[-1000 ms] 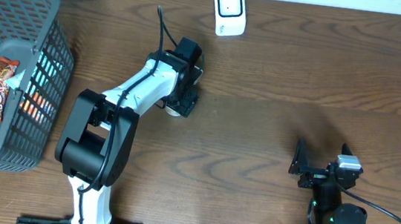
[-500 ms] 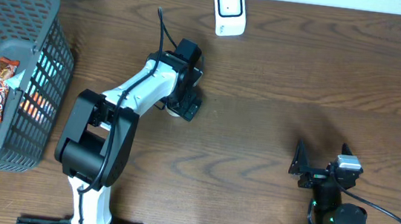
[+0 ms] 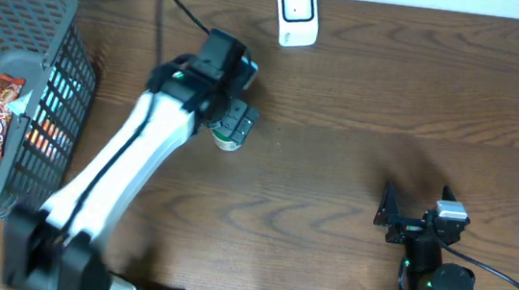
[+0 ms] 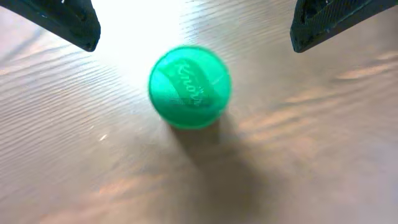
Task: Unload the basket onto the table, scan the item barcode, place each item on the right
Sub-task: 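Set the jar down on the table and release it, then reach the left gripper into the basket and grasp the orange box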
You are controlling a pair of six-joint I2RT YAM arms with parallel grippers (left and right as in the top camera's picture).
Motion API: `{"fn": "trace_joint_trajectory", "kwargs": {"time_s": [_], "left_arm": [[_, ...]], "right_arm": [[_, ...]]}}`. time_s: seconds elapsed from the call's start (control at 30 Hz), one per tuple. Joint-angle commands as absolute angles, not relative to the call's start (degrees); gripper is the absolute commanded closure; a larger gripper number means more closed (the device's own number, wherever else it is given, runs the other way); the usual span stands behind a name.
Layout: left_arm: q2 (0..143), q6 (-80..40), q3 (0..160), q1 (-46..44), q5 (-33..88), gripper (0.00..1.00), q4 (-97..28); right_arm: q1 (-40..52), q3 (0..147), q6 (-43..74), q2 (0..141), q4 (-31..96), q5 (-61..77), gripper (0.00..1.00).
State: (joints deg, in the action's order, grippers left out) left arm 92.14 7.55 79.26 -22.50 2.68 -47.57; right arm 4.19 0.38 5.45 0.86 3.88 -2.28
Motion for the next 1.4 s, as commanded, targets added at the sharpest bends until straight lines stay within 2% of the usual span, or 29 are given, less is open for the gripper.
{"fn": "trace_joint_trajectory", "kwargs": {"time_s": [0.0,0.17,0.4,0.6,0.77,0.97,1.37], "left_arm": [[83.1,6.6,80.7,-22.1,2.8,0.02,-47.9],[72.2,-0.3,83.5,-17.4,-1.3,0.02,-47.7],[60.3,-8.5,85.3,3.1,-6.5,0.02,-47.1],[58.1,-11.4,85.3,21.4,-6.5,0.02,-47.3],[63.0,-18.2,85.3,33.3,-6.5,0.02,-47.5],[72.2,-22.9,85.3,38.3,-6.5,0.02,-48.4],[92.1,-23.3,85.3,38.6,-2.1,0.02,-48.6]], "right_arm": [[3.7,0.3,5.1,0.8,4.1,-2.2,0.01],[3.7,0.3,5.1,0.8,4.1,-2.2,0.01],[3.7,0.3,5.1,0.8,4.1,-2.2,0.01],[3.7,0.3,5.1,0.8,4.1,-2.2,0.01],[3.7,0.3,5.1,0.8,4.1,-2.2,0.01],[3.7,0.3,5.1,0.8,4.1,-2.2,0.01],[3.7,0.3,5.1,0.8,4.1,-2.2,0.01]]}}
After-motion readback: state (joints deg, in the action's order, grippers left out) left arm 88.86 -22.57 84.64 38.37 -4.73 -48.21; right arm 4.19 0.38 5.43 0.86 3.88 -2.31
